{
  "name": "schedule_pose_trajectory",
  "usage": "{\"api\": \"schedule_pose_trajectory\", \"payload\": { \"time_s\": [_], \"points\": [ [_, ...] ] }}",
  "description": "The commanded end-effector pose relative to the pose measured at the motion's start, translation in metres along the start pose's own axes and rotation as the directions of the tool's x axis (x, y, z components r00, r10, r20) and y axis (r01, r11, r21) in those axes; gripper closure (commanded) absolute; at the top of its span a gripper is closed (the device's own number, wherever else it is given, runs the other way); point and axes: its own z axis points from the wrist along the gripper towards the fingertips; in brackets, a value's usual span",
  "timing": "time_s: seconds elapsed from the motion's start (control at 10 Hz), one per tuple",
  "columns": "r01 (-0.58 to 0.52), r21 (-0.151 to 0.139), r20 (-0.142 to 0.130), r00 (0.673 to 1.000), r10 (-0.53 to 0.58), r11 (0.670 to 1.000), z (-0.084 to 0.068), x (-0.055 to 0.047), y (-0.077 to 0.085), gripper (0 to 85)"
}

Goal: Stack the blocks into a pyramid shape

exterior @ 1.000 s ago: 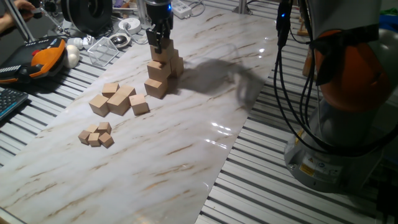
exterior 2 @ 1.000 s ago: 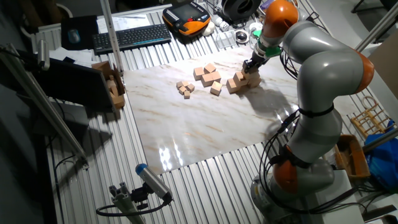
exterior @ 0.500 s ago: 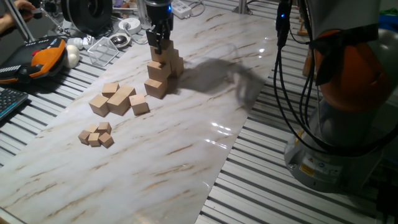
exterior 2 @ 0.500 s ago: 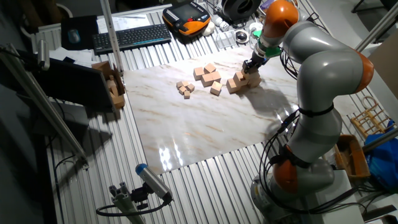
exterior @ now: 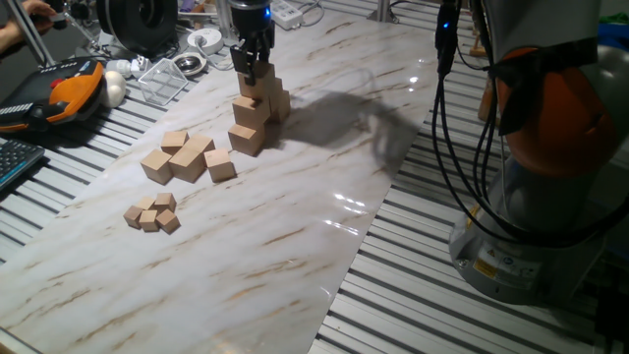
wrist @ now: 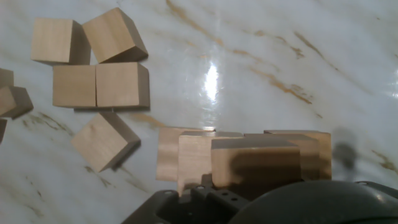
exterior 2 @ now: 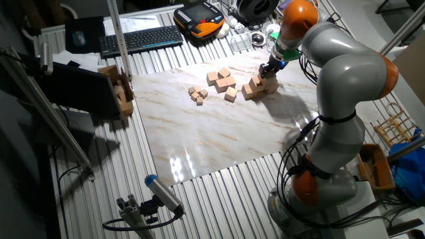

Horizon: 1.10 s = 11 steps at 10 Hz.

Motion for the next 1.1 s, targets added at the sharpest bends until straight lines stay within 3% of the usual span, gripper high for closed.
{"api": "schedule_pose_trajectory", "payload": {
  "time_s": [0.0,0.5,0.6,0.8,0.9,1.0],
  "points": [
    [-0.003,0.000,0.000,1.000,0.003,1.000,0.0000,0.0000,0.0001,85.0],
    [-0.009,0.001,-0.003,1.000,0.009,1.000,0.0005,-0.0005,0.0000,85.0],
    [-0.010,0.001,-0.003,1.000,0.010,1.000,0.0006,-0.0005,0.0000,68.0],
    [-0.016,0.001,0.003,1.000,0.016,1.000,0.0012,-0.0007,0.0000,68.0],
    [-0.018,0.001,0.005,1.000,0.018,1.000,0.0015,-0.0007,0.0001,51.0],
    [-0.018,0.001,0.006,1.000,0.018,1.000,0.0019,-0.0007,0.0002,51.0]
  ]
}}
